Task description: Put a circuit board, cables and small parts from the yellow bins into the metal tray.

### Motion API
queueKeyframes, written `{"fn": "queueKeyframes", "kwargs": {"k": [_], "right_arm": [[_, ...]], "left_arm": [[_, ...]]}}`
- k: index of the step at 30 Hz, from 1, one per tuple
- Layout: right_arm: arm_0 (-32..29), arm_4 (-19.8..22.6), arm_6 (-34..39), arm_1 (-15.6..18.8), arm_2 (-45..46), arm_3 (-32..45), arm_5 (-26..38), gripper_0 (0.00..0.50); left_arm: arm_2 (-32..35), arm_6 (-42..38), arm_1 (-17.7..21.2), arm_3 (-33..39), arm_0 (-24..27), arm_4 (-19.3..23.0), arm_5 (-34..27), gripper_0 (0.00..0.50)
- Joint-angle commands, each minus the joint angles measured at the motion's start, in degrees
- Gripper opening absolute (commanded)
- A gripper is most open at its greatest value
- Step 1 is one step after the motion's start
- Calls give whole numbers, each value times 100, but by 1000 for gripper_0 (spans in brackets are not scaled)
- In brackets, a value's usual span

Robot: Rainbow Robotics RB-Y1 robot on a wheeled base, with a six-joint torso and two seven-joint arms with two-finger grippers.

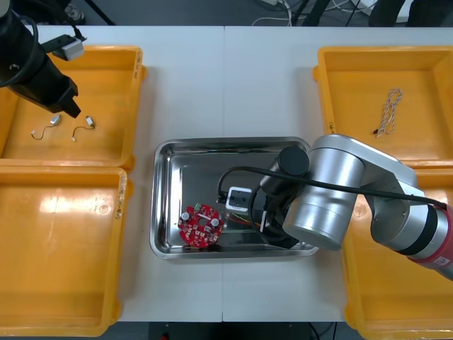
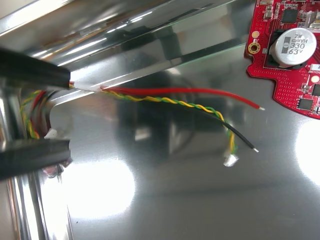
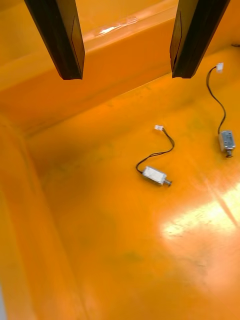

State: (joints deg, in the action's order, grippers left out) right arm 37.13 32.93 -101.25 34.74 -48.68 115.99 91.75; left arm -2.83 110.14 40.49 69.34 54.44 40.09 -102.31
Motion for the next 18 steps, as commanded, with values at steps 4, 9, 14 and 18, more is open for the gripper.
{"fn": "queueKeyframes", "kwargs": {"k": [4, 9, 14, 18], "right_arm": [[-13, -50, 44, 7, -36, 64, 10, 500], [-13, -58, 53, 7, -36, 73, 71, 500], [-4, -76, 97, -11, 140, 143, 309, 500], [5, -32, 106, -55, 377, 284, 651, 500]], "left_arm": [[116, 824, 249, -509, 576, -125, 404, 500], [116, 1220, 240, -791, 664, -151, 659, 500], [116, 1343, 161, -931, 673, -177, 853, 500], [116, 1413, 108, -1063, 673, -213, 1037, 500]]}}
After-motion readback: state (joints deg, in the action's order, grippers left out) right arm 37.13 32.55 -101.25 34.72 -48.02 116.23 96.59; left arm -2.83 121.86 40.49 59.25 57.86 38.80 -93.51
